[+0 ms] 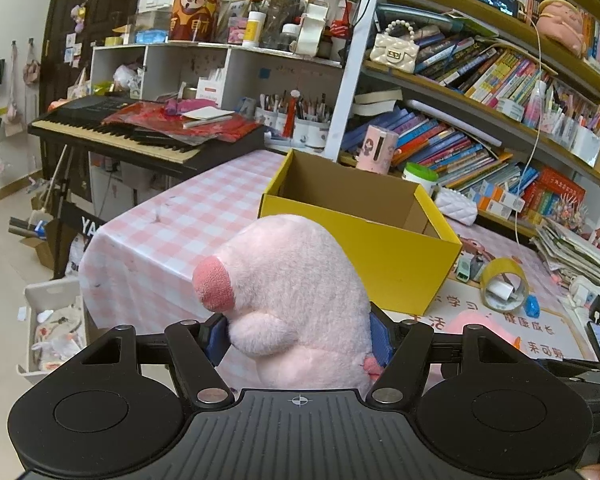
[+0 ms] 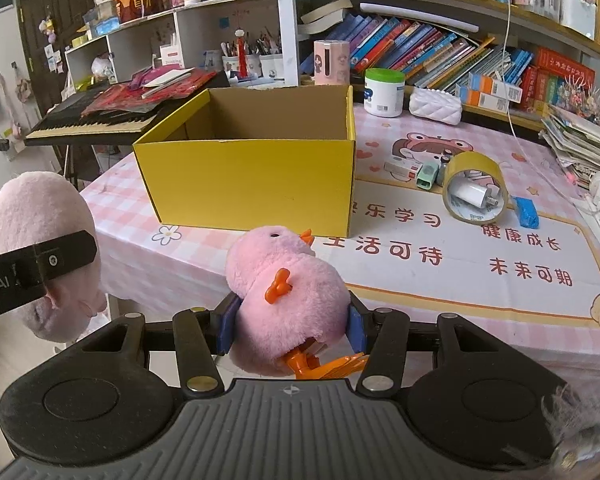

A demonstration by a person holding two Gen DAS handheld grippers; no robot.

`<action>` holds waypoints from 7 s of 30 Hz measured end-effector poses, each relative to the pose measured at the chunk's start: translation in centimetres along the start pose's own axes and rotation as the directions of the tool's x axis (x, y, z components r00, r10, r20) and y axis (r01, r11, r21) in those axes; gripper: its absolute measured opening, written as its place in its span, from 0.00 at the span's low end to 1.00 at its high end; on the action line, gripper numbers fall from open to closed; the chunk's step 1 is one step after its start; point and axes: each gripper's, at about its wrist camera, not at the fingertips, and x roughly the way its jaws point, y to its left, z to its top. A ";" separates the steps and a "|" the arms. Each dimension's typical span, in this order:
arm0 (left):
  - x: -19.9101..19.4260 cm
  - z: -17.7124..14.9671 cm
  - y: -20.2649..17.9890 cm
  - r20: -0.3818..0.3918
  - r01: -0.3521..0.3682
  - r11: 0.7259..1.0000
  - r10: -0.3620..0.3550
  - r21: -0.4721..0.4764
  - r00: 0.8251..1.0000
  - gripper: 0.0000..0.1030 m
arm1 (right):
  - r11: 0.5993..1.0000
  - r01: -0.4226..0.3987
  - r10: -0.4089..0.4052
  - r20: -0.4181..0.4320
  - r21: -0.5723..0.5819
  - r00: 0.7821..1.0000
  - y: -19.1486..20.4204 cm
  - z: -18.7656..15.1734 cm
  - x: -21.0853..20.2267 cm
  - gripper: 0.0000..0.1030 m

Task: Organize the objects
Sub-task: 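Lift both held plushes and carry them over the yellow box, then lower both plushes into the yellow box and open both tools, then withdraw both open tools up and away from the box, then move the right tool toward the yellow tape roll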

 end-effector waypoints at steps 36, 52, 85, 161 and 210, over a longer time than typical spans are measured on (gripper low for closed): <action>8.6 9.5 -3.4 0.191 -0.051 0.997 0.038 0.065 0.981 0.64 | 0.993 -0.045 0.069 0.232 -0.105 0.970 -0.2 12.1 8.0 0.48; 17.0 10.5 -5.3 0.072 -0.126 0.987 0.119 0.102 0.990 0.65 | 0.974 -0.092 0.112 0.084 -0.209 0.990 -1.5 14.9 18.2 0.49; 21.1 10.0 -8.4 -0.011 -0.135 0.988 0.137 0.076 0.991 0.83 | 0.895 -0.206 0.229 0.011 -0.395 0.973 -3.7 16.8 20.8 0.54; 2.6 -1.1 -5.7 -0.078 0.097 0.993 -0.091 0.074 0.993 0.96 | 0.987 0.143 -0.136 0.092 -0.068 0.986 -2.8 -0.7 -0.4 0.88; 10.1 -0.3 -18.4 -0.177 0.272 0.947 -0.241 0.174 0.954 0.96 | 0.941 0.326 -0.330 0.028 0.094 0.944 -16.8 1.2 0.9 0.89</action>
